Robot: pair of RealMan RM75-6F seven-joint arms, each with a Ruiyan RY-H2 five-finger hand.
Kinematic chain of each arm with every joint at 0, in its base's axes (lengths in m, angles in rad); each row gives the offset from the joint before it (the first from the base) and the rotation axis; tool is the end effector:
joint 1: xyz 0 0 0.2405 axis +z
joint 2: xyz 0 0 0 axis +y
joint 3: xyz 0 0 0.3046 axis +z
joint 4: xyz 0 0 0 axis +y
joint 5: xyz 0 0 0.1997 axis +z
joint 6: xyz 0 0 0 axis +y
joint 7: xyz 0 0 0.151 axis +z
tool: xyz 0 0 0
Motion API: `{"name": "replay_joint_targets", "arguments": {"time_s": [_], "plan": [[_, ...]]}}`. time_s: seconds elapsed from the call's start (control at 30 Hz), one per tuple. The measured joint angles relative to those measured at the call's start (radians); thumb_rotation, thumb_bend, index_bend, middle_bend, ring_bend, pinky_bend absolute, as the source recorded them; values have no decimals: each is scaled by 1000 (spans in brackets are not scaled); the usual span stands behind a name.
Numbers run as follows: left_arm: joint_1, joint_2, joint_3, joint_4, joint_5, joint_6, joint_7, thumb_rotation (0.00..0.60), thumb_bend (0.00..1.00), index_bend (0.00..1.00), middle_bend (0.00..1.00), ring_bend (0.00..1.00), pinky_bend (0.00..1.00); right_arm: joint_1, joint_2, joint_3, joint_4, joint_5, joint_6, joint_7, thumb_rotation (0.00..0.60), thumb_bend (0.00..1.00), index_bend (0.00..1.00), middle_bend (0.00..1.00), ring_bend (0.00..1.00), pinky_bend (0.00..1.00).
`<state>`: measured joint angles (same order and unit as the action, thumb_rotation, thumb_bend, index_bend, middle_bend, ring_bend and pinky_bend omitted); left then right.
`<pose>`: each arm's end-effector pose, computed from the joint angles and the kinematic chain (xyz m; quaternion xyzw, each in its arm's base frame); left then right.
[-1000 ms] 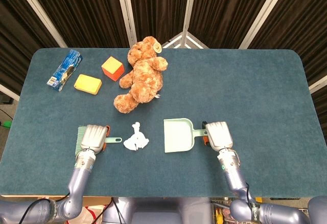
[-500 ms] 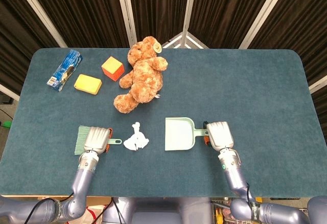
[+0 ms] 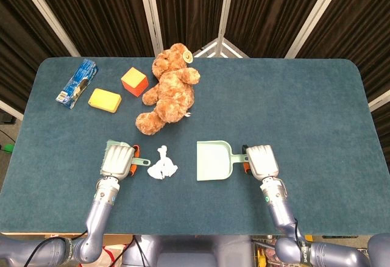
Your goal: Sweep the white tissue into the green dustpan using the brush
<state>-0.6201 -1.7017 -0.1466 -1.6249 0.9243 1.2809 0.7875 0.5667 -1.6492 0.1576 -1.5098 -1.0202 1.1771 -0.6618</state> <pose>-0.1938 0.3232 -0.0347 -0.7017 -0.3796 -0.3062 0.5194 -0.2311 -0.3332 -0.0205 0.7030 -0.3714 0.3035 0.5251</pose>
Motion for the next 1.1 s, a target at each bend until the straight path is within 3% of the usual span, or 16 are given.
{"name": "replay_joint_targets", "arguments": {"time_s": [0.27, 0.53, 1.1], "plan": [[-2, -12, -41, -72, 45, 17, -74, 600, 685, 816, 1000, 1000, 1000, 3, 9, -2, -19, 6, 3, -23, 600, 464, 559, 922, 914, 832], [-4, -54, -87, -161, -2, 29, -111, 600, 687, 822, 1000, 1000, 1000, 4, 20, -7, -36, 12, 5, -35, 600, 465, 559, 922, 914, 832], [-26, -190, -156, -135, -40, 56, -197, 600, 686, 823, 1000, 1000, 1000, -3, 23, -21, -51, 12, 20, -44, 600, 465, 559, 922, 914, 832]]}}
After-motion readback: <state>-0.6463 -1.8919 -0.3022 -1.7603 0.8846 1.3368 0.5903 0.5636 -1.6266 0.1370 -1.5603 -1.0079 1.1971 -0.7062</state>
